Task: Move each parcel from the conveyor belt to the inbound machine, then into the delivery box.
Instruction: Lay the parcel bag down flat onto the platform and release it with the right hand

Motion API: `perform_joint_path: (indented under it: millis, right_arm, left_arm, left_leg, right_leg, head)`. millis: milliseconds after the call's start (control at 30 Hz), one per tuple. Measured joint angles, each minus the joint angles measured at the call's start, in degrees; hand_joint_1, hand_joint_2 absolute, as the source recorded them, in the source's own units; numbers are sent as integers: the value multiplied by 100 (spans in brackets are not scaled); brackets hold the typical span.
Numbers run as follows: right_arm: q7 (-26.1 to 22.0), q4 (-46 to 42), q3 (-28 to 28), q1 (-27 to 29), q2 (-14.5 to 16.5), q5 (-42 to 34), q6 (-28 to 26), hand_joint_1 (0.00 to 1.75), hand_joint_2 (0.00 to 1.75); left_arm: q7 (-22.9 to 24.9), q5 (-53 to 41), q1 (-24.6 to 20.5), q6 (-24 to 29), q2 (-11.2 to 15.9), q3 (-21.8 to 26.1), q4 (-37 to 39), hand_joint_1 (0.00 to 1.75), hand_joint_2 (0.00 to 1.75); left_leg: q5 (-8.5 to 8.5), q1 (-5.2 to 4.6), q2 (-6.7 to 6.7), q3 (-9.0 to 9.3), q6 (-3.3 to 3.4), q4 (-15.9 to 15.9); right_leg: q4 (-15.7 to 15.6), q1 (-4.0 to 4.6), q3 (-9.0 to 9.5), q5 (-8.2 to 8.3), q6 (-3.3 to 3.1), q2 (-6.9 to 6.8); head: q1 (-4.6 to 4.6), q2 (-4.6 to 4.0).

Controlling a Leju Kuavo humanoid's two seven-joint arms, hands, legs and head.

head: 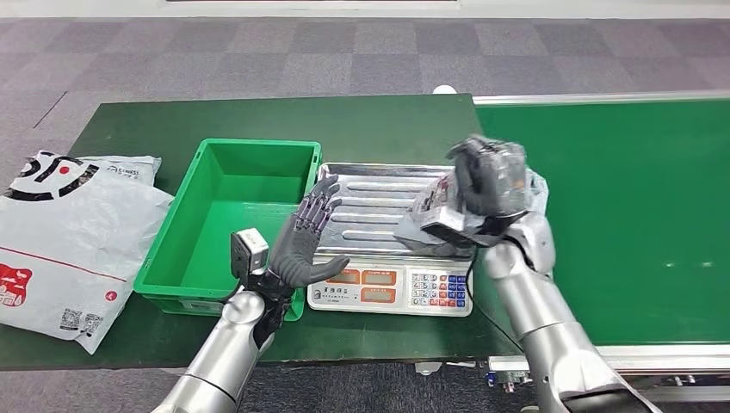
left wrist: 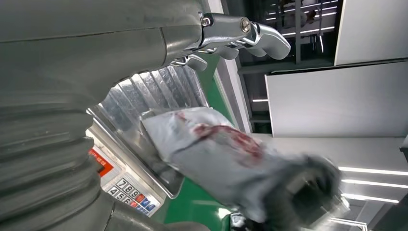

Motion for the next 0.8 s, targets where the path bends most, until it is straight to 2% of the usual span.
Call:
perform_joint_path:
  millis: [133,300,567,800]
  right_arm:
    - [25,770,676,-198,253,141,287,175,175]
    - [69,1249,1068,-363,403,168,665,175,175]
    - [20,1515,1536,-448,510,-174,2110,175,175]
    - [8,1515,1621,-447,524,-245,2253,175,175]
  left_arm:
    - [0,24,-36,1,-4,-9,26,0,175]
    - [0,31,-51,-5,4,-10,24,0,175]
    - [0,39,-40,-5,68,-10,-48,0,175]
    - [0,39,-39,1,80,-10,-61,0,175]
  left_leg:
    - [4,6,0,0,-6,-1]
    - [4,6,-1,0,-7,0]
    - [6,6,-1,2,-9,0]
    - [7,6,-1,2,-11,0]
  right_leg:
    - [0,4,-1,2,-3,-1]
    - [0,2,0,4,-6,0]
    - [0,3,0,9,-8,2]
    - [0,3,0,10,-10,2]
  head:
    - [0,0]
    - [0,0]
    - [0,0]
    - [0,0]
